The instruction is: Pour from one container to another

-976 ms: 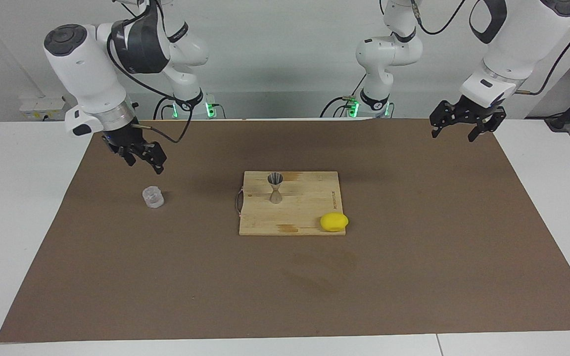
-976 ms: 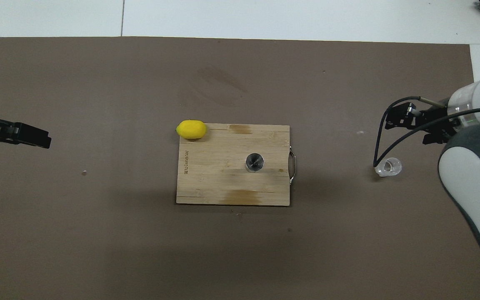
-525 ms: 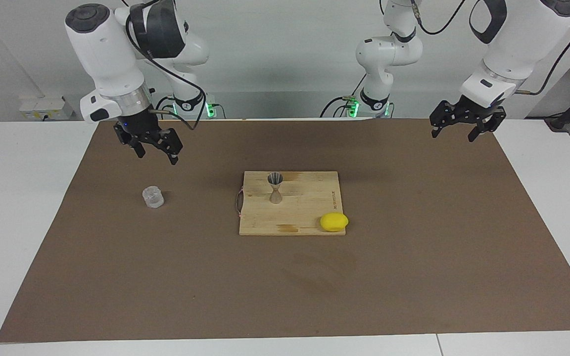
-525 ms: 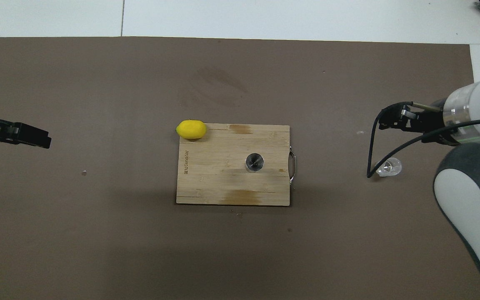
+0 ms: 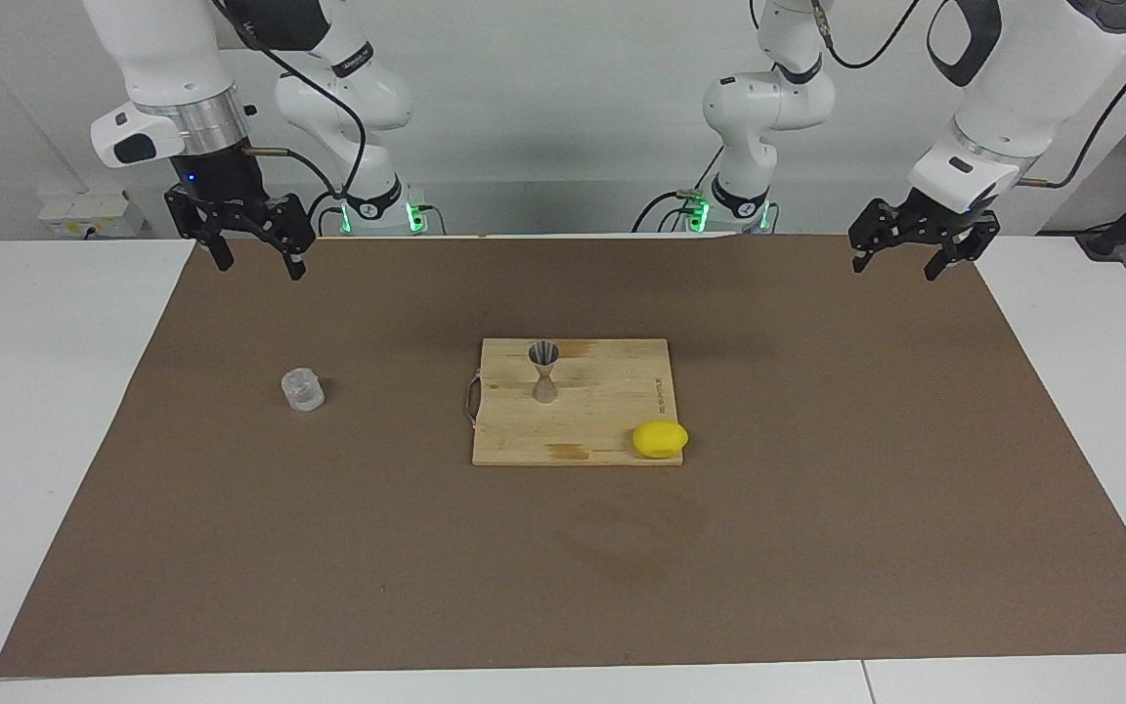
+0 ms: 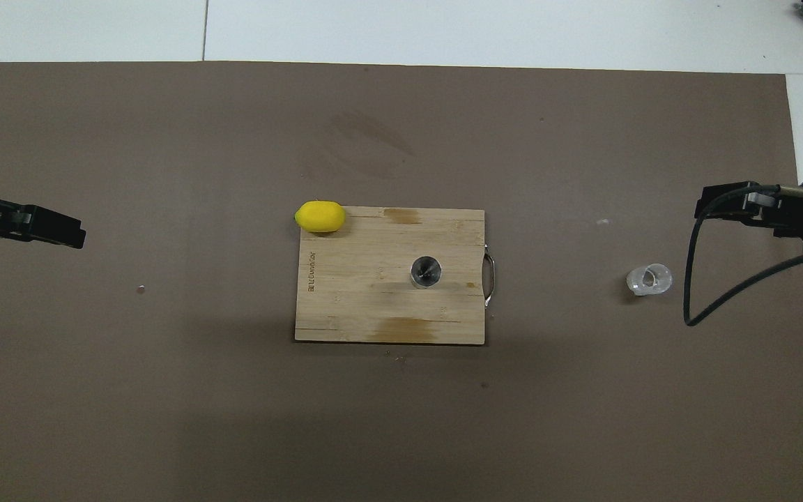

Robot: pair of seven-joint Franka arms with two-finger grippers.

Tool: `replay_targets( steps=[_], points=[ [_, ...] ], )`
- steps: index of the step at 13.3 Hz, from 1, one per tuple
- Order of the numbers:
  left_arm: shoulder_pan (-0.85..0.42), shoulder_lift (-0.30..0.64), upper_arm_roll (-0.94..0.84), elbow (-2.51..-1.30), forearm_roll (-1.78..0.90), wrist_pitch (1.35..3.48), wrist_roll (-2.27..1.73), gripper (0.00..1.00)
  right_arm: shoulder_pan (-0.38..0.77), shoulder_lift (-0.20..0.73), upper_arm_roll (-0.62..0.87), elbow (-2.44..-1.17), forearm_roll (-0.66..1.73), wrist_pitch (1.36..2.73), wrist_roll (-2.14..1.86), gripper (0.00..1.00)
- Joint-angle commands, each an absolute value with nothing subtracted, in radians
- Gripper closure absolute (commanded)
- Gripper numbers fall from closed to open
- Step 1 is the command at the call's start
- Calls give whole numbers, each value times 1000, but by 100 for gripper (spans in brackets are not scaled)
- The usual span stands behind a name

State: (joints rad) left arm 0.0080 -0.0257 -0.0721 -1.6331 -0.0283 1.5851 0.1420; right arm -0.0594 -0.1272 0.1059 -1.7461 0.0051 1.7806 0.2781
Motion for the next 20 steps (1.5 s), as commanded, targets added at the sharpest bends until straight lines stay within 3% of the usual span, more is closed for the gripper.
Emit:
replay_targets(
  steps=[1,3,4,12,20],
  points=[
    [8,-38,-71,-1634,-11,1569,137,0,-72,-104,109,-1715,-9,1744,252,1],
    [8,-38,-71,-1634,-11,1569,137,0,-72,3,109,-1550,-14,1604,253,1],
    [8,-38,-71,-1634,-11,1569,137,0,-72,26,109,-1527,-15,1589,256,1],
    [8,-38,-71,-1634,-11,1569,137,0,-43,-84,112,-1728,-73,1608,204,3],
    [8,-38,-71,-1632,-11,1569,137,0,-55,-75,110,-1721,-2,1640,193,1]
  ],
)
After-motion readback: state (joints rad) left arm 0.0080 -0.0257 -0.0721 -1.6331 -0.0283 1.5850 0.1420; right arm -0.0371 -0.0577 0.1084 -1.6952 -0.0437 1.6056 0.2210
